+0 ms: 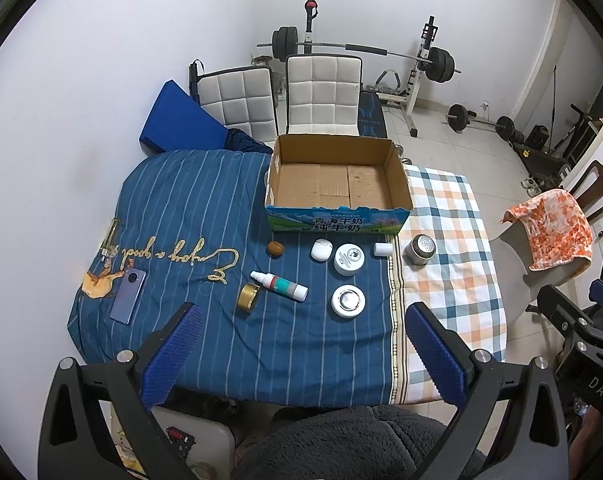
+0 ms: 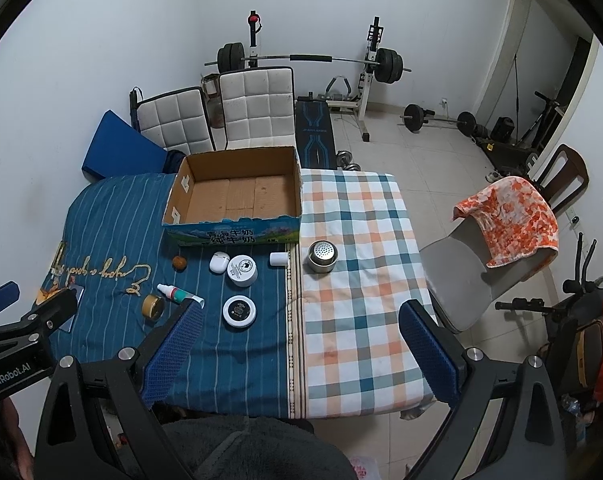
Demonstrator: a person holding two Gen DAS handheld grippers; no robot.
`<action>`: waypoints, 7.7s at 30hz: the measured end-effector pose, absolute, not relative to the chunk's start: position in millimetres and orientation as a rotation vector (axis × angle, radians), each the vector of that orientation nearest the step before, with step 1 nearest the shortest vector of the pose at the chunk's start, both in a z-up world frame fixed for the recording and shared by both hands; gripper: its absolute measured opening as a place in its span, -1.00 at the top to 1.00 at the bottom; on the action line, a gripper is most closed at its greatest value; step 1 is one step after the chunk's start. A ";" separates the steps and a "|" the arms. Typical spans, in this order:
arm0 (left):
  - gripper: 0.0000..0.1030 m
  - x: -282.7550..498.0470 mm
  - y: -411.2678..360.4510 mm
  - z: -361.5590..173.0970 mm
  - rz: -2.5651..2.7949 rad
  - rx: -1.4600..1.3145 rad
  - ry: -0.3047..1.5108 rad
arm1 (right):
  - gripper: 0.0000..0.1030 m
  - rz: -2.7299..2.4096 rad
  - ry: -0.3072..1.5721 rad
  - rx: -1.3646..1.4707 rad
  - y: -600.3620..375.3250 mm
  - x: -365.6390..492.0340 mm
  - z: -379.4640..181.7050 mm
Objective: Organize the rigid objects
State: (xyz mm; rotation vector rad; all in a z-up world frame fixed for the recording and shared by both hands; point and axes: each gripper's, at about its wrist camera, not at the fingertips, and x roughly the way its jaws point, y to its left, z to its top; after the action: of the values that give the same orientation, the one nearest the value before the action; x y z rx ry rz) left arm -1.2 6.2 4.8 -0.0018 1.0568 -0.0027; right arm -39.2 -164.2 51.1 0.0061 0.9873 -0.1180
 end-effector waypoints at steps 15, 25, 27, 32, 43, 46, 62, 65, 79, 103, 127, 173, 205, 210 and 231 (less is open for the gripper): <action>-1.00 3.4 6.6 1.5 0.006 0.004 1.062 | -0.95 -0.114 0.991 0.003 -163.5 -37.6 49.1; -1.00 4.2 7.8 0.0 0.005 0.002 1.064 | -0.95 -0.113 0.996 0.003 -163.2 -35.9 47.5; -1.00 4.4 7.7 -0.1 0.003 0.001 1.063 | -0.95 -0.114 0.994 0.003 -163.6 -36.8 46.8; -1.00 5.2 7.7 -0.4 0.006 -0.001 1.061 | -0.95 -0.112 0.994 0.003 -163.4 -36.1 47.9; -1.00 5.6 7.1 0.3 0.004 0.002 1.059 | -0.95 -0.109 0.991 0.003 -161.4 -38.3 46.8; -1.00 4.4 6.4 1.1 0.006 -0.001 1.059 | -0.95 -0.108 0.989 0.003 -161.3 -38.4 46.0; -1.00 14.6 11.3 -0.8 0.037 -0.002 1.051 | -0.95 -0.108 1.018 0.058 -160.1 -22.8 36.6; -1.00 31.8 27.5 -10.3 0.076 -0.020 1.061 | -0.95 -0.107 1.055 0.076 -164.6 -5.2 15.0; -1.00 121.2 104.7 -146.6 0.181 -0.036 1.298 | -0.95 -0.044 1.356 0.060 -139.5 100.3 -152.3; 0.47 176.4 121.9 -407.0 0.007 -0.071 1.696 | -0.85 -0.042 1.719 0.201 -73.8 168.7 -418.6; 0.50 139.4 122.6 -388.2 0.064 -0.052 1.584 | -0.49 -0.091 1.734 0.117 -51.3 141.1 -431.8; 0.50 475.3 -26.9 -283.8 -0.243 -0.214 1.424 | -0.50 0.080 1.445 0.176 -134.3 448.1 -276.0; -0.13 494.1 -28.2 -346.4 -0.160 -0.163 1.570 | -0.57 0.063 1.650 0.095 -139.6 532.1 -411.8; -0.62 481.0 -19.4 -328.6 -0.123 -0.144 1.536 | -0.88 0.085 1.623 0.112 -136.0 521.5 -390.8; -0.86 382.1 6.3 -233.1 -0.030 -0.076 1.237 | -1.00 0.020 1.405 -0.019 -111.5 403.6 -274.2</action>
State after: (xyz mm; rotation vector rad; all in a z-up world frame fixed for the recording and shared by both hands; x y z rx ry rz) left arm 382.1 6.3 -233.1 -0.0765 1.2371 -0.0303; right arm 403.6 -111.5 -274.2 -0.0194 1.4047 0.0199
